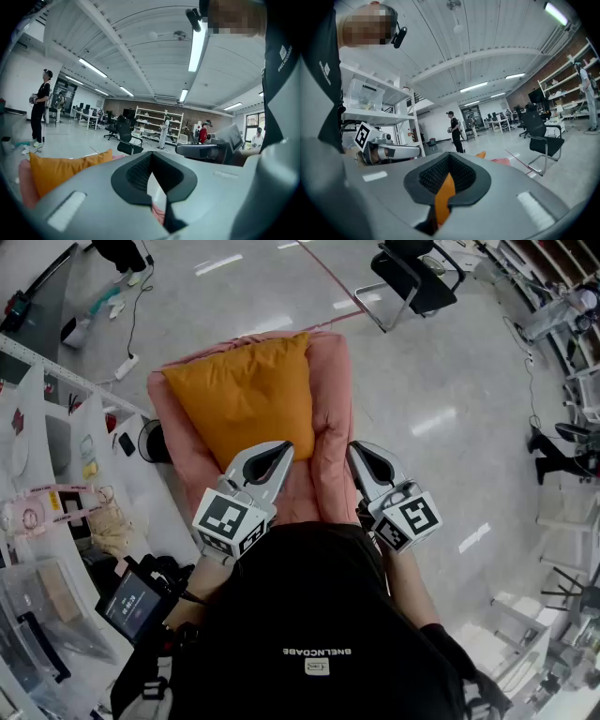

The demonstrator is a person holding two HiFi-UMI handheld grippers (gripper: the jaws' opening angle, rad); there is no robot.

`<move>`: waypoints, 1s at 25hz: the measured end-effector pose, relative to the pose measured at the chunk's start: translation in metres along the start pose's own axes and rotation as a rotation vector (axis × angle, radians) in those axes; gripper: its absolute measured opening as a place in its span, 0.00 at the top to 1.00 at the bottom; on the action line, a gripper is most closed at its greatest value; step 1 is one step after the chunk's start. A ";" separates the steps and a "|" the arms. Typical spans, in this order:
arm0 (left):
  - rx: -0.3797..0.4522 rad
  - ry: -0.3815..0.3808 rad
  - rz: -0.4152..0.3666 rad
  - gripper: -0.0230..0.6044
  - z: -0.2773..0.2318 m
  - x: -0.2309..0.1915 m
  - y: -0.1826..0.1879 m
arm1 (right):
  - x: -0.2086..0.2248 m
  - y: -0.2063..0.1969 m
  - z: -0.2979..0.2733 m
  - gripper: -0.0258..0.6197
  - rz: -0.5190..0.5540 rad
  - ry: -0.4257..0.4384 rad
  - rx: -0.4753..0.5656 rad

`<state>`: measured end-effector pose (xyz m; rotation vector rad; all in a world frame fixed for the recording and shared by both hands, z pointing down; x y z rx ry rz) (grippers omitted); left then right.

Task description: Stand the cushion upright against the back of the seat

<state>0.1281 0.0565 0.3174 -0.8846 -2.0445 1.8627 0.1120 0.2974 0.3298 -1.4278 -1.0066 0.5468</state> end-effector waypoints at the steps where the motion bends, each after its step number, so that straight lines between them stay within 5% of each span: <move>1: 0.004 0.001 -0.003 0.94 -0.001 0.001 0.001 | 0.000 0.002 0.001 0.95 0.012 -0.012 0.003; 10: 0.035 0.012 -0.024 0.94 -0.005 0.003 0.011 | -0.004 0.008 0.001 0.95 0.022 -0.001 0.015; 25: 0.035 0.063 0.050 0.93 0.004 -0.006 0.006 | -0.009 0.001 -0.005 0.95 0.015 0.010 0.002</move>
Point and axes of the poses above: the fingertips, and each gripper's own axes: z backward along the fingers, x to its right, y out of its top, the point moved 10 cm from there along z, backward along the fingers, and after that the axes turned 6 degrees about -y, right-handed, at the moved point
